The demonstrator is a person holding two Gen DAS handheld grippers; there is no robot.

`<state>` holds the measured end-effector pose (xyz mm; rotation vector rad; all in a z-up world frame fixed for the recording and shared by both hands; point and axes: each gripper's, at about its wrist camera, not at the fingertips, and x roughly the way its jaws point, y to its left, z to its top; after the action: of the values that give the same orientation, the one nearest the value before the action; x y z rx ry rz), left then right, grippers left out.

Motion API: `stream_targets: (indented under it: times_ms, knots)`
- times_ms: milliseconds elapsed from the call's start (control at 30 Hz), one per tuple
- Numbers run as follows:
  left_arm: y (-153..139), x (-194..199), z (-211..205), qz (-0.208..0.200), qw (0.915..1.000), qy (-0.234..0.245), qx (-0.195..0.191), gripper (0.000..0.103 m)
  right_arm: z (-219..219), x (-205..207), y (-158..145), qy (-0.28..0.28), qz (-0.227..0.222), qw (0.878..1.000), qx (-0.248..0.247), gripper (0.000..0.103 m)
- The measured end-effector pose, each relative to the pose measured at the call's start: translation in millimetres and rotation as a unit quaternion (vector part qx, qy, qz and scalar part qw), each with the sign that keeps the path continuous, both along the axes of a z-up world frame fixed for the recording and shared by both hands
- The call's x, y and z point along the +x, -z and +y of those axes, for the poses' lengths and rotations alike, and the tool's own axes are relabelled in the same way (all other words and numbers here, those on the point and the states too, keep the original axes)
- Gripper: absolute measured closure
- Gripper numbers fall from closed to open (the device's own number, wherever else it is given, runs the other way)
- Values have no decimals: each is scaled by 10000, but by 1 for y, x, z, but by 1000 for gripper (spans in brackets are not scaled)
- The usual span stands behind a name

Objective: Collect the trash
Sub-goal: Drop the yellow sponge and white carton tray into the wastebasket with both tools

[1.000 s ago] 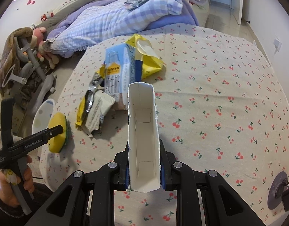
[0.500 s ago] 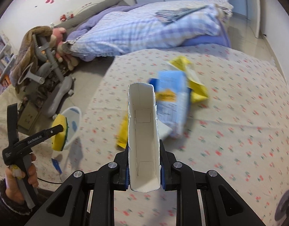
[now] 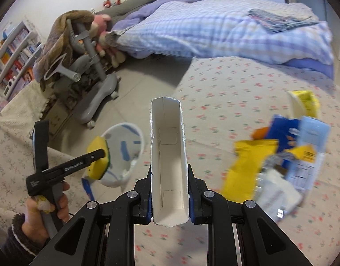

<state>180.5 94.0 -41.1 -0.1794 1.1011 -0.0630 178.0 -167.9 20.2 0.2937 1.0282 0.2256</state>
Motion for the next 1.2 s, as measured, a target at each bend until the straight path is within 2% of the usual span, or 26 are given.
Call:
stream_targets:
  times_ms: [100,200,233,333,467,700,933,967,1033,1067,1200]
  knots:
    - [4,5,10,49,9999,-79,-66,42,16,12,7,-116,55,9999,95,79]
    - [6,9,17,46,9999,-80,-134,36,31,24,16,-215,140,9995,156,79]
    - [7,10,18,99,9999,-44,-105,33,36,29,21,-248,192,9994,162,79]
    - [4,8,22,88,9999,-54,-46,14,49,39,29,-357,307,9987,171,79]
    - [-3,0,38,-95,9998,-74,160,5,70,52,42,-556,448,9970,300,79]
    - [-5,-7,76,-70,9981,-397,463,5,106,71,60,-760,514,9948,448,79]
    - [-3,-15,95,-10,9966,-597,572,4,130,80,69,-852,484,9938,517,75]
    - [-2,-16,96,5,9965,-599,586,4,130,80,70,-832,490,9940,514,71]
    - [-3,-19,96,7,9965,-602,578,4,126,77,69,-785,480,9944,529,39]
    - [-4,-21,97,-1,9966,-603,562,4,123,74,65,-733,419,9951,519,35]
    - [-7,-24,88,12,9977,-515,435,3,100,60,47,-543,243,9978,294,33]
